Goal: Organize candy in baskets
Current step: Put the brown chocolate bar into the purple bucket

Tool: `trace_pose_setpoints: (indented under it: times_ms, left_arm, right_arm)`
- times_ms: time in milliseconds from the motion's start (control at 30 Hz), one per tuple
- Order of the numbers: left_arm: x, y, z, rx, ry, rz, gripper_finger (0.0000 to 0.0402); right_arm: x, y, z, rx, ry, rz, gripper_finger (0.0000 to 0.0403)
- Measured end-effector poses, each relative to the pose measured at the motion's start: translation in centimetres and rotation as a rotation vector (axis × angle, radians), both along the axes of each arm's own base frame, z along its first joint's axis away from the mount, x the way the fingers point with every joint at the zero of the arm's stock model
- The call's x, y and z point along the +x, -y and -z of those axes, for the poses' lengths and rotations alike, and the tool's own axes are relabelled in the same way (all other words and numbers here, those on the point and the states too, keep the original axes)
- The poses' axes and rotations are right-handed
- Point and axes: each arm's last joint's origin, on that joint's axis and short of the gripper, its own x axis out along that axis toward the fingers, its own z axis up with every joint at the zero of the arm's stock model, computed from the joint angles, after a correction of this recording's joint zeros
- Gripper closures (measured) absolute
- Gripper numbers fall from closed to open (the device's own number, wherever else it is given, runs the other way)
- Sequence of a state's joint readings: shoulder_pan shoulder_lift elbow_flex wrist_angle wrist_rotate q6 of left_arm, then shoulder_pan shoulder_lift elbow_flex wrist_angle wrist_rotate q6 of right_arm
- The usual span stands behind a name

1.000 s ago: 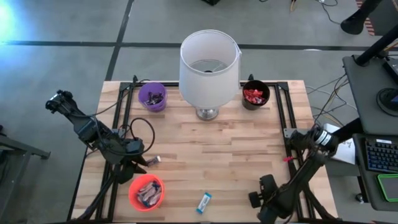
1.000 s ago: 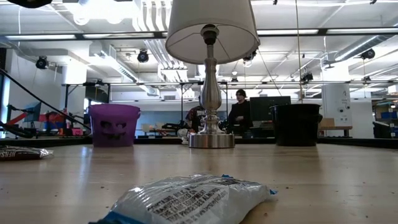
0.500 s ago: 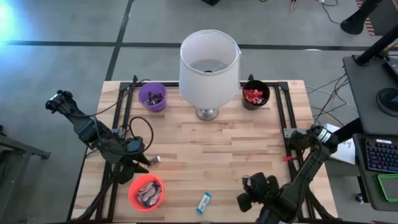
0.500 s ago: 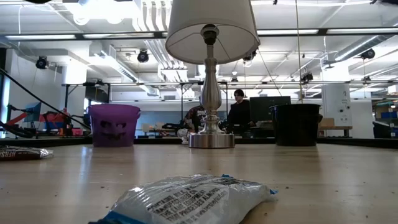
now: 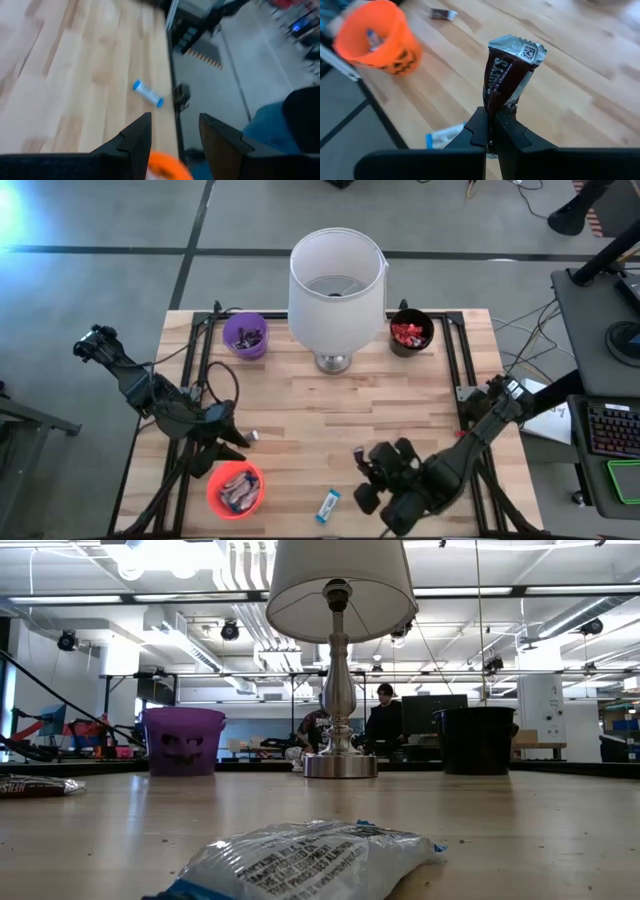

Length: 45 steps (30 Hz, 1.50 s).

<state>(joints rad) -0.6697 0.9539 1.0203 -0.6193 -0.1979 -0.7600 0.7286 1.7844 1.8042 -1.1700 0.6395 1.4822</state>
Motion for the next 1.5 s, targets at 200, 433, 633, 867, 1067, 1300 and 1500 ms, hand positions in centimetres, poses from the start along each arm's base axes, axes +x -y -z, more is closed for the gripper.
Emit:
trace_pose_setpoints:
  times_ms: [200,433,633,867,1067,1300,1500]
  left_arm:
    - [0.5,0.2,-1.0,-0.002,0.133,-0.009,0.0255]
    - [0.7,0.1,-1.2,-0.022,0.145,-0.045,0.0255]
    - [1.7,0.5,-2.0,-0.083,0.256,-0.174,0.0255]
    - [4.1,1.5,-2.0,-0.16,0.33,-0.242,0.0255]
    - [5.2,1.5,-1.4,-0.145,0.314,-0.3,0.0255]
    - [6.4,0.8,-0.7,-0.101,0.305,-0.378,0.0255]
    - [7.2,0.5,-0.7,-0.061,0.338,-0.386,0.0255]
  right_arm:
    - [3.3,1.6,-1.5,-0.058,0.093,-0.134,0.0394]
    - [6.3,3.3,-3.7,-0.11,0.245,-0.236,0.0394]
    - [8.0,4.3,-5.0,-0.16,0.364,-0.302,0.0394]
    - [9.5,6.3,-5.3,-0.188,0.388,-0.303,0.0394]
    - [9.8,6.7,-5.5,-0.195,0.408,-0.319,0.0394]
    - [9.9,6.8,-5.5,-0.195,0.407,-0.313,0.0394]
    - [9.8,6.8,-5.5,-0.194,0.408,-0.314,0.0394]
